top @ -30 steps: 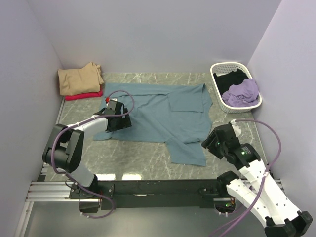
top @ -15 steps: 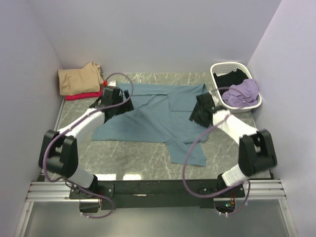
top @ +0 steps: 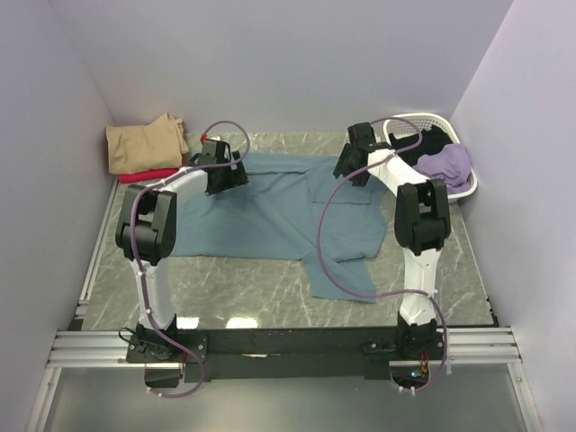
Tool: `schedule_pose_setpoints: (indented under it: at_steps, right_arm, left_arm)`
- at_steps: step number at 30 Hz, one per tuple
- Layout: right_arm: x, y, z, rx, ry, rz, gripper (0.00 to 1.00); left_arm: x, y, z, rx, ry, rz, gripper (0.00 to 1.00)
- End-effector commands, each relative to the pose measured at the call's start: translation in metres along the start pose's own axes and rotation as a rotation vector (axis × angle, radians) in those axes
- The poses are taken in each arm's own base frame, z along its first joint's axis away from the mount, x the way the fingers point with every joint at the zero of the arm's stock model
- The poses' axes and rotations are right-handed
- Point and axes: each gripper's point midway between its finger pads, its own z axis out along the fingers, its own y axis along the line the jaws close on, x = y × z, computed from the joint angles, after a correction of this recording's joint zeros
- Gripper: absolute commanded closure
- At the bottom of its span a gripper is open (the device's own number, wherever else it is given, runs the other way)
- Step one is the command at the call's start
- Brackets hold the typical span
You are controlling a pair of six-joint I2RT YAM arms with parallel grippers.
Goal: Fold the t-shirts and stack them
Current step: Fold the tshirt
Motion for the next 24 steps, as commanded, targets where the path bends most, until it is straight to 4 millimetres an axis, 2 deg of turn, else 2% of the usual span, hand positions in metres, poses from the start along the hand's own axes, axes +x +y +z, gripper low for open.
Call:
schedule_pose_setpoints:
  at_steps: [1,3,7,8,9,10,11,12,13,15,19,21,22,24]
  right_arm:
    - [-0.004,-0.007,0.009,0.024,0.075,-0.010,0.36]
    - [-0.010,-0.005,0.012,0.010,0.074,-0.002,0.36]
    - [-0.007,-0.005,0.025,0.015,0.098,0.004,0.35]
    - [-0.010,-0.001,0.024,0.006,0.107,0.003,0.35]
    - [-0.010,-0.002,0.028,0.012,0.116,0.002,0.35]
    - [-0.003,-0.005,0.040,0.030,0.144,-0.002,0.36]
    - [-0.006,0.002,0.037,0.006,0.159,-0.006,0.36]
    - [-0.006,0.004,0.040,-0.003,0.169,-0.011,0.37]
    - [0.001,0.001,0.051,0.007,0.196,-0.013,0.37]
    - [-0.006,0.008,0.050,-0.005,0.197,-0.018,0.38]
    - [-0.005,0.010,0.064,-0.033,0.230,0.017,0.38]
    - [-0.012,0.012,0.067,-0.048,0.226,0.040,0.37]
    - [-0.007,0.009,0.077,-0.044,0.242,0.048,0.37]
    - [-0.018,0.008,0.080,-0.056,0.233,0.072,0.37]
  left_arm:
    - [-0.027,0.000,0.012,0.036,-0.010,-0.006,0.01]
    - [-0.034,-0.002,0.016,0.051,-0.006,-0.012,0.00]
    - [-0.042,0.001,0.030,0.058,-0.004,-0.024,0.01]
    - [-0.042,0.004,0.034,0.063,0.005,-0.032,0.01]
    - [-0.034,0.007,0.041,0.057,0.036,-0.035,0.01]
    - [-0.041,0.007,0.043,0.054,0.028,-0.037,0.01]
    - [-0.042,0.011,0.047,0.041,0.035,-0.044,0.01]
    - [-0.034,0.017,0.054,0.025,0.063,-0.048,0.01]
    - [-0.038,0.016,0.056,0.034,0.064,-0.055,0.00]
    - [-0.035,0.025,0.064,0.025,0.081,-0.075,0.01]
    - [-0.033,0.038,0.069,0.000,0.109,-0.088,0.01]
    - [-0.029,0.046,0.071,-0.019,0.124,-0.086,0.00]
    - [-0.027,0.048,0.071,-0.021,0.133,-0.084,0.01]
    - [-0.022,0.052,0.067,-0.036,0.148,-0.086,0.01]
